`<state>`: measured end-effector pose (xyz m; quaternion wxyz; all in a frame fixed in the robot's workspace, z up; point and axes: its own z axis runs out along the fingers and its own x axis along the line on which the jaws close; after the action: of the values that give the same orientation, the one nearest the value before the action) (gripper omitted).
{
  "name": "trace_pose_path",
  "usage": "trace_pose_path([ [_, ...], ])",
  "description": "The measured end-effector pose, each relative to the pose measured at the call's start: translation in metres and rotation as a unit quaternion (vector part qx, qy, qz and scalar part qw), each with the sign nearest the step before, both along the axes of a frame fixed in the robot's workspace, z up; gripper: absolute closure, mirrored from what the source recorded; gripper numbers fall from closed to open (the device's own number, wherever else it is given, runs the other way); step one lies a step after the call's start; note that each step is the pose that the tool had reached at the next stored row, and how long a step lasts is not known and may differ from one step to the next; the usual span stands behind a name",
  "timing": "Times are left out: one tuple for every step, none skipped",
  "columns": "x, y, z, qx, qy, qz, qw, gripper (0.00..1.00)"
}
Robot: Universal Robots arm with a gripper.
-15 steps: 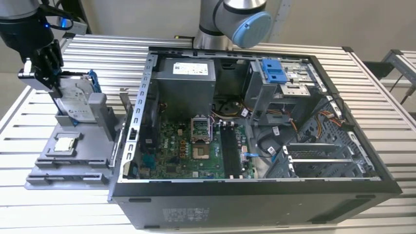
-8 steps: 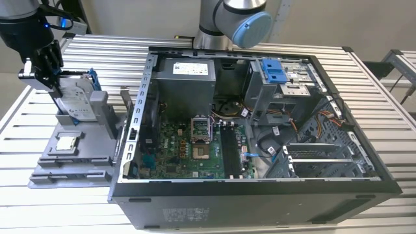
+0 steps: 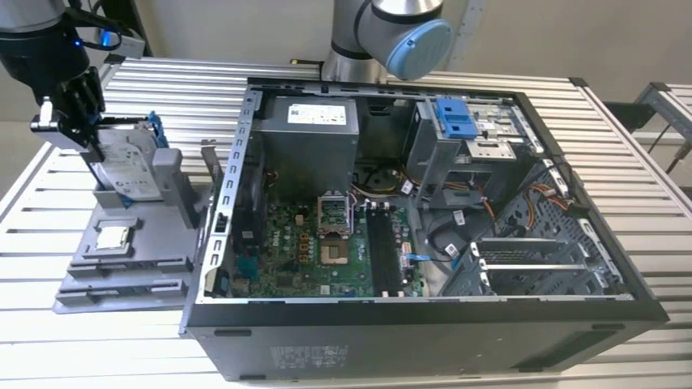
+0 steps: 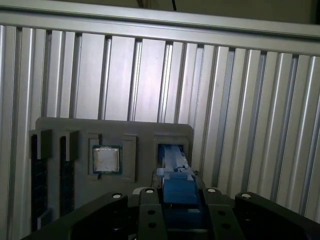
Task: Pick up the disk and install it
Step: 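Pick up the disk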
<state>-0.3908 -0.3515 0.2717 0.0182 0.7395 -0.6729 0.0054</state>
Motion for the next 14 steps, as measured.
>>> trace_pose_path([
  [0.0000,0.0000,0.0000,0.0000,0.0001,0.000,1.00000,1.00],
  [0.0000,-0.0001,0.0000,0.0000,0.0000,0.000,1.00000,1.00],
  [0.0000,-0.0002,0.0000,0.0000,0.0000,0.000,1.00000,1.00],
  [0.0000,-0.0003,0.0000,0.0000,0.0000,0.000,1.00000,1.00],
  [0.0000,-0.0003,0.0000,0.0000,0.0000,0.000,1.00000,1.00],
  [0.0000,-0.0004,0.0000,0.0000,0.0000,0.000,1.00000,1.00],
  [0.0000,-0.0004,0.0000,0.0000,0.0000,0.000,1.00000,1.00],
  [0.0000,-0.0005,0.0000,0.0000,0.0001,0.000,1.00000,1.00],
  [0.0000,-0.0005,0.0000,0.0000,0.0000,0.000,1.00000,1.00],
  [0.0000,-0.0007,0.0000,0.0000,0.0001,0.000,1.00000,1.00],
  [0.0000,-0.0007,0.0000,0.0000,0.0000,0.000,1.00000,1.00],
  [0.0000,-0.0008,0.0000,0.0000,0.0000,0.000,1.00000,1.00],
  [0.0000,-0.0013,0.0000,0.0000,0.0001,0.000,1.00000,1.00],
  [0.0000,-0.0019,0.0000,0.0000,0.0001,0.000,1.00000,1.00],
])
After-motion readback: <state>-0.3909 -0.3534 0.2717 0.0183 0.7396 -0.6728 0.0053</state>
